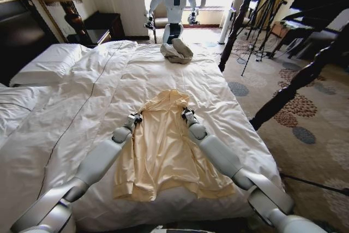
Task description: Pick up the clothes from the bed and hang them on the clothes hanger.
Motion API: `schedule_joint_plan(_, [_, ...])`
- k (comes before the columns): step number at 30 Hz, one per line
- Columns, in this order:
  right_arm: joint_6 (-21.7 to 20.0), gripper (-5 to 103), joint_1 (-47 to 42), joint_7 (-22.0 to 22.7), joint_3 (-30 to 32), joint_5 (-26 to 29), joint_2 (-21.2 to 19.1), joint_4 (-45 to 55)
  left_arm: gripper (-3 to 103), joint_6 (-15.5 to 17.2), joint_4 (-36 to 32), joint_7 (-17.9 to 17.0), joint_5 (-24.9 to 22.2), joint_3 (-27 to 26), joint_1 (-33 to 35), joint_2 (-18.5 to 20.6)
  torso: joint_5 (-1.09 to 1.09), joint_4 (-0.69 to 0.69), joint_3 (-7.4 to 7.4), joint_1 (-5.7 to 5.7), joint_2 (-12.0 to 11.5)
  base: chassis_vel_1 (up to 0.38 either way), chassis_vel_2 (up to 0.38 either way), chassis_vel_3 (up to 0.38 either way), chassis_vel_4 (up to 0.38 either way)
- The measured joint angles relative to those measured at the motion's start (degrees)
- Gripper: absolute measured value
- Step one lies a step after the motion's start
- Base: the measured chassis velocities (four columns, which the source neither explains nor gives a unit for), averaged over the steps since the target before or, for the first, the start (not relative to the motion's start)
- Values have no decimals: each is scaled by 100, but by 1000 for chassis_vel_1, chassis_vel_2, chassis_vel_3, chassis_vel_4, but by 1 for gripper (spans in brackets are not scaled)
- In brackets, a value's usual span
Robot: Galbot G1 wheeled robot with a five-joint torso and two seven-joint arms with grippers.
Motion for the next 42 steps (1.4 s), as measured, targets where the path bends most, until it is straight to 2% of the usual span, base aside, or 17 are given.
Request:
schedule_joint_plan(7, [930,-1,-190,324,167,-1092,-54,115,2,-679,-496,-592,598,-445,457,129,1,0,0,0,0,0,0,0,0])
schedule_joint_plan(10, [1320,0,-370,372,190,-1312,-309,644,2,-1135,-1123,-750,591,-698,821,378,0,1,0,0,0,0,0,0,0])
schedule_joint_plan(17, [1819,0,-512,351,89,-1450,-1007,1804,2,-1527,-2372,-897,157,-1217,1507,892,1,-1,0,0,0,0,0,0,0])
schedule_joint_plan(21, [1755,0,-511,351,329,-1575,-1719,2811,2,-1626,-3501,-912,-145,-2056,2168,1262,1,2,-2,0,0,0,0,0,0])
schedule_joint_plan(26, [1613,0,-524,269,602,-1537,-2300,3414,2,-1638,-4059,-931,-310,-2527,2506,1510,2,5,-2,-1,0,0,0,0,0])
schedule_joint_plan(27, [1494,0,-577,105,935,-1452,-2856,3924,2,-1631,-4410,-963,-446,-2883,2628,1753,-1,-1,-2,-1,0,0,0,0,0])
schedule_joint_plan(29, [1309,0,-640,-203,1377,-1277,-3440,4499,2,-1602,-4759,-983,-598,-3327,2741,2043,3,-2,-1,0,0,0,0,0,0])
schedule_joint_plan(30, [1309,0,-640,-203,1377,-1277,-3440,4499,2,-1602,-4759,-983,-598,-3327,2741,2043,3,-2,-1,0,0,0,0,0,0])
schedule_joint_plan(32, [1225,0,-701,-342,1738,-1101,-3830,4882,2,-1584,-5054,-995,-768,-3661,2820,2264,3,0,-1,0,0,0,0,0,0])
schedule_joint_plan(33, [1190,0,-845,-376,2140,-934,-4225,5247,2,-1567,-5312,-1001,-958,-3892,2818,2452,5,3,-1,-1,0,0,0,0,0])
schedule_joint_plan(34, [1190,0,-845,-376,2140,-934,-4225,5247,2,-1567,-5312,-1001,-958,-3892,2818,2452,5,3,-1,-1,0,0,0,0,0])
schedule_joint_plan(36, [1219,0,-894,-315,2659,-686,-4908,5801,2,-1544,-5822,-999,-1372,-4488,3026,2677,3,-4,-1,0,0,0,0,0,0])
schedule_joint_plan(37, [1219,0,-894,-315,2659,-686,-4908,5801,2,-1544,-5822,-999,-1372,-4488,3026,2677,3,-4,-1,0,0,0,0,0,0])
schedule_joint_plan(38, [1237,0,-777,-214,2777,-472,-5207,6034,2,-1520,-6113,-974,-1621,-4985,3319,2743,4,-3,-1,-1,0,0,0,0,0])
schedule_joint_plan(39, [1237,0,-777,-214,2777,-472,-5207,6034,2,-1520,-6113,-974,-1621,-4985,3319,2743,4,-3,-1,-1,0,0,0,0,0])
schedule_joint_plan(41, [1204,0,-402,87,2861,150,-5707,6475,2,-1532,-6562,-851,-2089,-5946,3897,2776,4,1,-1,-1,1,0,0,0,0])
schedule_joint_plan(42, [1190,0,-319,132,2861,254,-5775,6538,2,-1537,-6631,-831,-2175,-6114,3991,2774,4,2,-1,-1,1,0,0,0,0])
